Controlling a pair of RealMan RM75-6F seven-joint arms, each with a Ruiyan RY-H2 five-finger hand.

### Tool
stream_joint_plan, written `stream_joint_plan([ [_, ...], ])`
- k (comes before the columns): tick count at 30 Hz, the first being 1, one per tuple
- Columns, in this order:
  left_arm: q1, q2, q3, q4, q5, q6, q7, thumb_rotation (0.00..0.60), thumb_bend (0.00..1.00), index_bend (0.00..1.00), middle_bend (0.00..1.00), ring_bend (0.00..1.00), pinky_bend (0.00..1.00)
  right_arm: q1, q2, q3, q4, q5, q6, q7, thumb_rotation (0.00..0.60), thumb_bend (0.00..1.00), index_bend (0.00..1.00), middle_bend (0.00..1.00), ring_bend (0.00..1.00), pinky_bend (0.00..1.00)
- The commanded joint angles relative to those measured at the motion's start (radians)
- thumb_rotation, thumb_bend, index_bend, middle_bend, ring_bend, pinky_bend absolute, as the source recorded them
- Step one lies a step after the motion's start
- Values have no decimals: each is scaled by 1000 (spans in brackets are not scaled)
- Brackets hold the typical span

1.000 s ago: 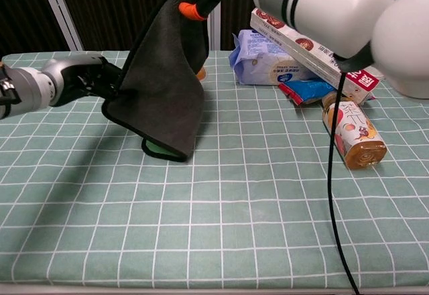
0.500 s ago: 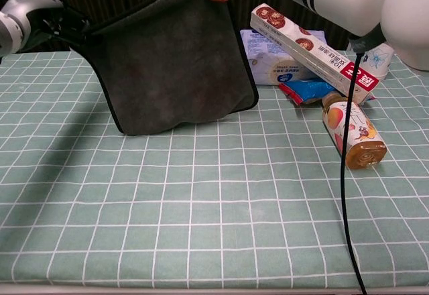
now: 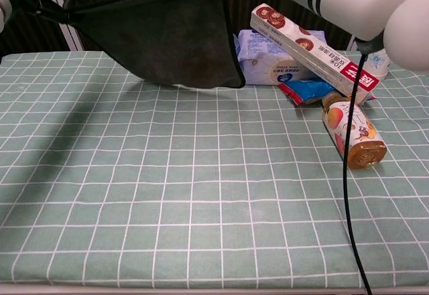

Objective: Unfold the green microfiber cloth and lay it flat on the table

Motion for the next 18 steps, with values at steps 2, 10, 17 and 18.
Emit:
stream_joint_plan([
  [2,58,13,105,-50,81,12,19,600,413,821,402,202,255,-27,-6,-89,10,-78,-48,55,600,429,664,223,5,0],
  [10,119,33,215,-136,165,34,52,600,405,812,402,202,255,-68,-3,-197,-19,-173,-70,90,600,426,664,225,3,0],
  [17,136,40,275,-181,196,7,107,600,373,759,402,202,248,-103,-10,-257,-45,-226,-58,81,600,427,646,224,1,0],
  [18,135,40,279,-183,197,2,115,600,369,744,402,202,247,-106,-12,-263,-45,-231,-57,76,600,427,640,224,0,0],
])
